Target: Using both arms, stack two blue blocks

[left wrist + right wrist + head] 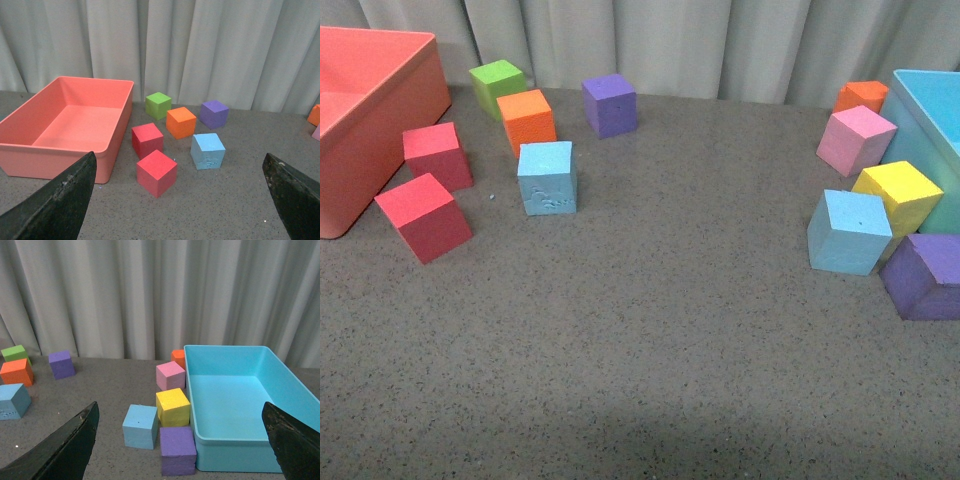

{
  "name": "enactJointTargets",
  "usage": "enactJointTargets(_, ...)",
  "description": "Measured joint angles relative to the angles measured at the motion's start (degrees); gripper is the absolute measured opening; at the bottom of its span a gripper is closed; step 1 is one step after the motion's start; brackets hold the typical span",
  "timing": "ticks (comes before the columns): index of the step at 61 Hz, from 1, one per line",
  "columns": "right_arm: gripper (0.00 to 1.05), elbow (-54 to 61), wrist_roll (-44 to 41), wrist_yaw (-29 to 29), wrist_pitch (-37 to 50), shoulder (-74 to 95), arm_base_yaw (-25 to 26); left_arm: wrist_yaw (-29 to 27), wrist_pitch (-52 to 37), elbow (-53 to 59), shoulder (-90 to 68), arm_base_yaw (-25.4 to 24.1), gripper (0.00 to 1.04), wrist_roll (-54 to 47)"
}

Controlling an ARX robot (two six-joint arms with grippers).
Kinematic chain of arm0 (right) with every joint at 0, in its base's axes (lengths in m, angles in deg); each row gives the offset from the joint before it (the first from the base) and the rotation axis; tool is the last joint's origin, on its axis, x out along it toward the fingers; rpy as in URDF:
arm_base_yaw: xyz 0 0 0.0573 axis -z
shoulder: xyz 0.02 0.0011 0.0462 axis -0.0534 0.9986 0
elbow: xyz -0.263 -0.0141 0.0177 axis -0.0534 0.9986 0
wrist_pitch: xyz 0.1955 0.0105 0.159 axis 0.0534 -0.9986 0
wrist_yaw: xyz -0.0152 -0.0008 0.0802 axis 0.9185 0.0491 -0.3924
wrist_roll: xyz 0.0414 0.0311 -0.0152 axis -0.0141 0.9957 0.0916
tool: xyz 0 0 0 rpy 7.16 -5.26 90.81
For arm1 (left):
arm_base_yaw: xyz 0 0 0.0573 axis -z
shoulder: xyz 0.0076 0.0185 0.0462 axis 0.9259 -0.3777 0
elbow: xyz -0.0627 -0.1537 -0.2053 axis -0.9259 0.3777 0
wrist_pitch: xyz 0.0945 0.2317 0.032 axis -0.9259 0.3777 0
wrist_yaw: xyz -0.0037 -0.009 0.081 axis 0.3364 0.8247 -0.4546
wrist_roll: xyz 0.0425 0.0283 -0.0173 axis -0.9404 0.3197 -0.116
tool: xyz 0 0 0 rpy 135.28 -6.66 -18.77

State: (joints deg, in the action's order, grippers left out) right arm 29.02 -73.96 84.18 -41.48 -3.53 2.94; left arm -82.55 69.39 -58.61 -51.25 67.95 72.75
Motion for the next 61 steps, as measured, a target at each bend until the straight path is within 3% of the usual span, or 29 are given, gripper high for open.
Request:
enactJointTargets(15,0.95,0.0,-0.31,0.46,0.04,0.02,-0.07,0.0,0.0,0.0,0.0,0.0,0.98,0.0)
enactJointTargets(17,0.95,0.0,-1.95,5.2,1.42,0.79,-1.38,0.0,0.0,0.0,0.0,0.0,0.98,0.0)
enactJointTargets(21,0.95,-0.5,-8.59,20.22,7.08,7.17,-5.46,-0.09,0.0,0.0,0.0,0.0,0.98,0.0)
enactJointTargets(23,0.95,-1.36,-10.29,22.53,10.51,13.49,-5.86,-0.09,0.0,0.0,0.02,0.0,0.98,0.0)
enactJointTargets(31,0.95,-6.86,-8.11,17.99,20.92,33.94,-5.88,-0.02,0.0,0.0,0.0,0.0,0.98,0.0)
enactJointTargets(38,0.95,-16.33,-2.19,13.46,22.4,53.72,-5.9,-0.04,0.0,0.0,0.0,0.0,0.98,0.0)
enactJointTargets(44,0.95,-26.18,3.45,8.85,18.38,69.57,-6.05,-0.07,0.0,0.0,0.0,0.0,0.98,0.0)
enactJointTargets(50,0.95,-34.49,5.44,8.92,17.42,80.67,-6.43,-0.04,0.0,0.0,0.0,0.0,0.98,0.02)
enactJointTargets(61,0.95,-48.22,11.08,5.09,5.92,95.34,-6.6,-0.07,0.0,0.0,0.0,0.0,0.98,0.0)
